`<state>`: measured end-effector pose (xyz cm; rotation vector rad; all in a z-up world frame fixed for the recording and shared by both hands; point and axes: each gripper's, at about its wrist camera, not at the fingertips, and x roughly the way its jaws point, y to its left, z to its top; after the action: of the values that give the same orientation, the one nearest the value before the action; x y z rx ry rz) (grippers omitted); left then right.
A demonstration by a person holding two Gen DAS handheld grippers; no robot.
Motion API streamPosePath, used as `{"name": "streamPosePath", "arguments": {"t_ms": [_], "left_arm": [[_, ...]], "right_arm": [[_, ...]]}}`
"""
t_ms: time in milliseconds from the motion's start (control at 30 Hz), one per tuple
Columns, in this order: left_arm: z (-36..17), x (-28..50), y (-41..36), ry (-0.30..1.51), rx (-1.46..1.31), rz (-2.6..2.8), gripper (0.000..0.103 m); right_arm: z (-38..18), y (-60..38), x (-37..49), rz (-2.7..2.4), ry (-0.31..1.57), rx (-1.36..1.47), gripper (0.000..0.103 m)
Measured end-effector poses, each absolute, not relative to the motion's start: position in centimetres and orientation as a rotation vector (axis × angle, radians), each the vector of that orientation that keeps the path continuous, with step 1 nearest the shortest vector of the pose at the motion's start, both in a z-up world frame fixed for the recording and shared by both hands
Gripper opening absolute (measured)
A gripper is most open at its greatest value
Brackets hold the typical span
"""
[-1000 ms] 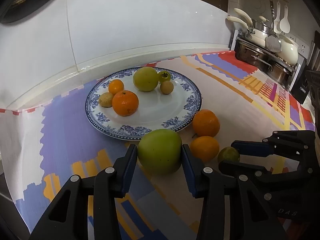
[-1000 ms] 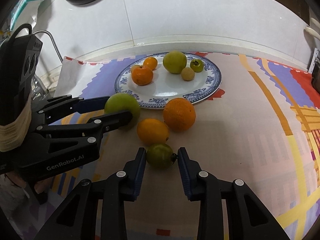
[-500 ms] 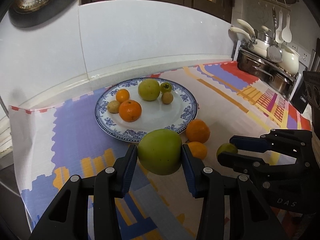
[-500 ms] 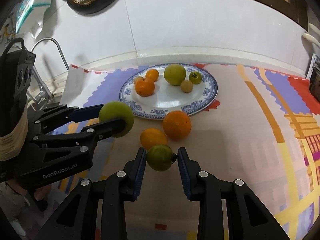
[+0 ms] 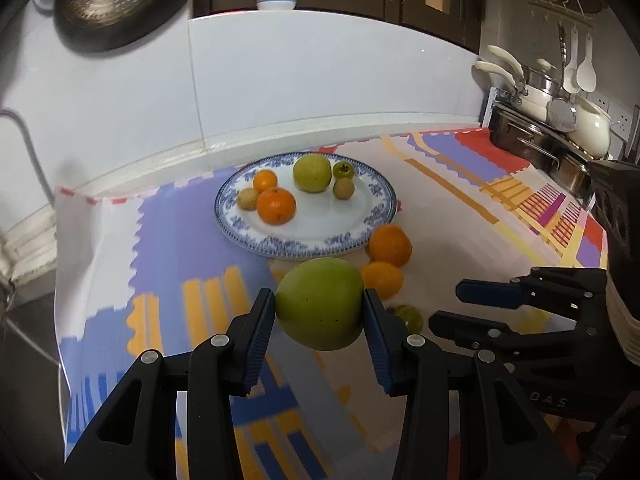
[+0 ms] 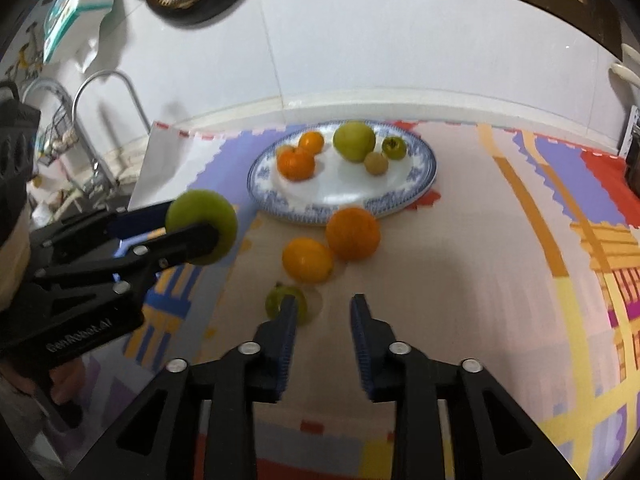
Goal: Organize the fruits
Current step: 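Carry the green apple with the left tool onto the plate while the right tool carries the tomato there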
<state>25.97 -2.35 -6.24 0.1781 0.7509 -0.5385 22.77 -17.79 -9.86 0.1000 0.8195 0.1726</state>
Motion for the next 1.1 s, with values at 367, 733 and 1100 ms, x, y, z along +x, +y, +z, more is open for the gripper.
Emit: {"name": "streamPosePath", "arguments": {"t_ms": [367,733,1100], "left_arm": [[-7.5,25.2,0.0,0.797,0.133,-0.431,0.044],[-7.4,24.8,0.1,0.794,0.119,-0.414,0.044],[-5.0,23.4,-1.1,0.735,0.102,-0.426,0.044]], "right_arm": [[-11.2,-15.9,24.8,0.247,0.870,0.046,0.039],[-11.2,-15.4,25.2,0.279,0.868,0.025,0.029],[-8.0,-16.3,23.3,0.286,0.783,0.030,0.029]]}}
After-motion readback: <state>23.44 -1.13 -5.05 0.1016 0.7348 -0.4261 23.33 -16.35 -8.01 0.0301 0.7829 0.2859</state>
